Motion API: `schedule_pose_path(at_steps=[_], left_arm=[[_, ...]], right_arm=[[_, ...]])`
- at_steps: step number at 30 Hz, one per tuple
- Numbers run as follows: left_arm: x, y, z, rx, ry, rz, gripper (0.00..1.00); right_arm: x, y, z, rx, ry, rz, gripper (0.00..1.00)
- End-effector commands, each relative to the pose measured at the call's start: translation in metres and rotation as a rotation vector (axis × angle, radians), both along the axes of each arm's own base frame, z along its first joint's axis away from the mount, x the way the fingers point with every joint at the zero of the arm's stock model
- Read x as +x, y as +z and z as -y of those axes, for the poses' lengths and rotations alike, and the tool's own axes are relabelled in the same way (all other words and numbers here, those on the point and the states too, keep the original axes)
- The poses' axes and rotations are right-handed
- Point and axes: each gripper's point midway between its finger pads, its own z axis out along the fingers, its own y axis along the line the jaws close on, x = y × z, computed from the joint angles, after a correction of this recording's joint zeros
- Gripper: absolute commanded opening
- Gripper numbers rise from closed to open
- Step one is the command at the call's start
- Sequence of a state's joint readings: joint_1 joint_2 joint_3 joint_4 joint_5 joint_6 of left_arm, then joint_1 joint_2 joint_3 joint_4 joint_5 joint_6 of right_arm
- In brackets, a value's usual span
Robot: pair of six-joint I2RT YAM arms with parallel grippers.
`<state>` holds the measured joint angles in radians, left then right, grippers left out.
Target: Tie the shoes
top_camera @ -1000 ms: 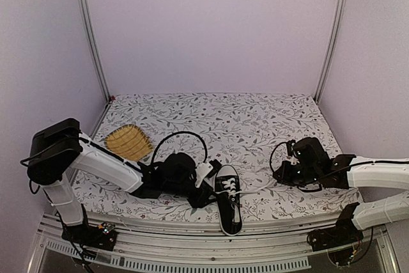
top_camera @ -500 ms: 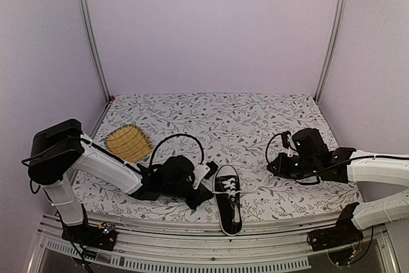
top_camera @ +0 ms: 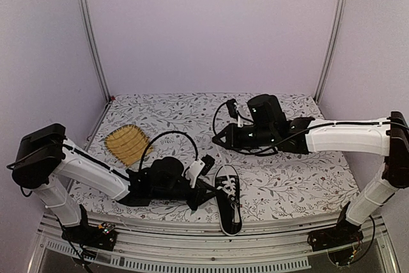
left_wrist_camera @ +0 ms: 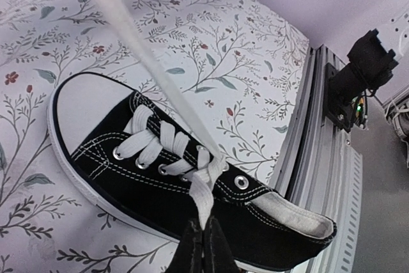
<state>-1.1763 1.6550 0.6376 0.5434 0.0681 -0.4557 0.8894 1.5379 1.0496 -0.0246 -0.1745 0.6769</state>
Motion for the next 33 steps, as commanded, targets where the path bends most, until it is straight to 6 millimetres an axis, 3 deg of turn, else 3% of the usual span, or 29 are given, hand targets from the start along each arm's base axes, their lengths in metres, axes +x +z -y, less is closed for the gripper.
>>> schedule_pose_path(at_steps=[1,2,5,6,10,11,15,19,33], left_arm=[[-0.009,0.008,0.003,-0.050,0.008,0.007,0.00],[-0.010,0.009,0.003,-0.056,0.011,0.008,0.00],[-0.013,0.011,0.007,-0.076,0.014,0.007,0.00],[-0.014,0.012,0.008,-0.082,0.015,0.005,0.00],[-0.016,0.011,0.016,-0.097,0.022,-0.005,0.00],[-0.016,0.011,0.018,-0.099,0.026,-0.007,0.00],[-0.017,0.009,0.022,-0.111,0.046,-0.021,0.00],[-0.021,0.009,0.025,-0.127,0.052,-0.015,0.00],[-0.028,0.001,0.026,-0.111,0.045,-0.007,0.00]], right_arm=[[-0.015,0.004,-0.044,0.054,0.126,-0.001,0.02],[-0.017,-0.002,-0.047,0.055,0.130,-0.021,0.08],[-0.016,-0.008,-0.033,0.031,0.081,-0.023,0.44],[-0.016,-0.007,-0.025,0.017,0.060,-0.012,0.52],[-0.016,0.002,0.015,0.002,-0.002,0.052,0.67],[-0.021,-0.005,0.027,-0.011,-0.003,0.060,0.69],[-0.053,-0.006,0.044,0.048,0.116,0.152,0.72],[-0.075,-0.029,0.048,0.053,0.195,0.117,0.71],[-0.108,-0.072,0.000,0.090,0.410,0.032,0.61]])
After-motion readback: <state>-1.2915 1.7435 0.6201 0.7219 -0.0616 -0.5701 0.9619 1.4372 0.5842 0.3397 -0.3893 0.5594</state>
